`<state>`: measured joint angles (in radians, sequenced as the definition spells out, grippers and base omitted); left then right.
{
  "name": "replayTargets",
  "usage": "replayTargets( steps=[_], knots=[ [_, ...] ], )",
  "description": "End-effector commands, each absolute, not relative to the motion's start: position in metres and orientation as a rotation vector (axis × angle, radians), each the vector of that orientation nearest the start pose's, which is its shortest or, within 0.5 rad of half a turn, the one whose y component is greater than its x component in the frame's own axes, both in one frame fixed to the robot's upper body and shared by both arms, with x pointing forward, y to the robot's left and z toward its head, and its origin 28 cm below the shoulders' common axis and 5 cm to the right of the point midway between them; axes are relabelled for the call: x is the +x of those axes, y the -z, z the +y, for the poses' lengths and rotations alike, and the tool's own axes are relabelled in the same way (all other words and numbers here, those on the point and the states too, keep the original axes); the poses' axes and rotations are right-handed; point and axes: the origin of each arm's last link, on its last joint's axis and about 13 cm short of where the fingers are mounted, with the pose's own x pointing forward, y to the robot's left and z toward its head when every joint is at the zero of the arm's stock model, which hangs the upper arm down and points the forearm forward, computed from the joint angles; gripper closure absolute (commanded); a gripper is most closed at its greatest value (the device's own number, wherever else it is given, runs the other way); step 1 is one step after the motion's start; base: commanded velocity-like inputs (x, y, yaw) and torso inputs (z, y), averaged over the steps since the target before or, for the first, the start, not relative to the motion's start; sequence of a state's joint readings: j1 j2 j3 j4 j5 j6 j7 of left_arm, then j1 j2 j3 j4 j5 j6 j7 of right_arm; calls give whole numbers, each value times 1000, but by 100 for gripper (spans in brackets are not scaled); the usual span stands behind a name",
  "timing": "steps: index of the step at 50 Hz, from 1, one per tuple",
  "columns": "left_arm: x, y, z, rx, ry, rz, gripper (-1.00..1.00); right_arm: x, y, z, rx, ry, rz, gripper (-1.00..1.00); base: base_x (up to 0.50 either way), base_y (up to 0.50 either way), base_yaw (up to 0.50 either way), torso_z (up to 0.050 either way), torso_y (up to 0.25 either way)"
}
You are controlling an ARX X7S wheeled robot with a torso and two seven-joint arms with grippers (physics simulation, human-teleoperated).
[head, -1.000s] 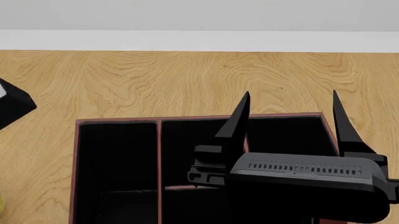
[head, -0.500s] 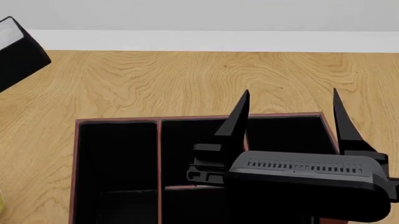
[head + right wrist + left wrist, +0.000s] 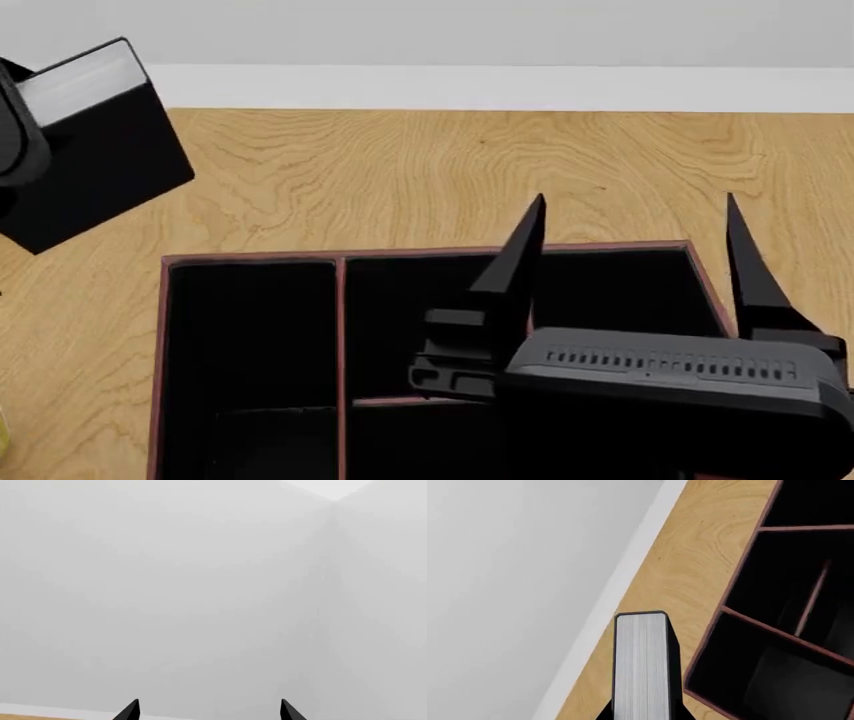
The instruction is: Pick up the book and place it in the back compartment of the caddy.
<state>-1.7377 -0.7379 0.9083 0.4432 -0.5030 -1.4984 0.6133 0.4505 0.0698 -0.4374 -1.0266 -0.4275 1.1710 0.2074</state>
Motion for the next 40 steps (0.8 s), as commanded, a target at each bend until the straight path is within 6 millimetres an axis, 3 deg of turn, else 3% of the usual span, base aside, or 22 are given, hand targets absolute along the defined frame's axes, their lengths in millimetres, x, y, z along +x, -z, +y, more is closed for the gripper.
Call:
replayTargets(
  steps=[1,24,40],
  knots=[
    [249,-408,250,965,523,200,100,188,-213,-74,-251,234,-386,-100,0,0,0,0,0],
    [244,-407,211,1001,666,136,100,175,-199,-103,-208,409,-420,-100,0,0,0,1,1],
    [248,-399,187,1000,747,132,100,172,-194,-109,-196,443,-410,-100,0,0,0,0,1]
  ],
)
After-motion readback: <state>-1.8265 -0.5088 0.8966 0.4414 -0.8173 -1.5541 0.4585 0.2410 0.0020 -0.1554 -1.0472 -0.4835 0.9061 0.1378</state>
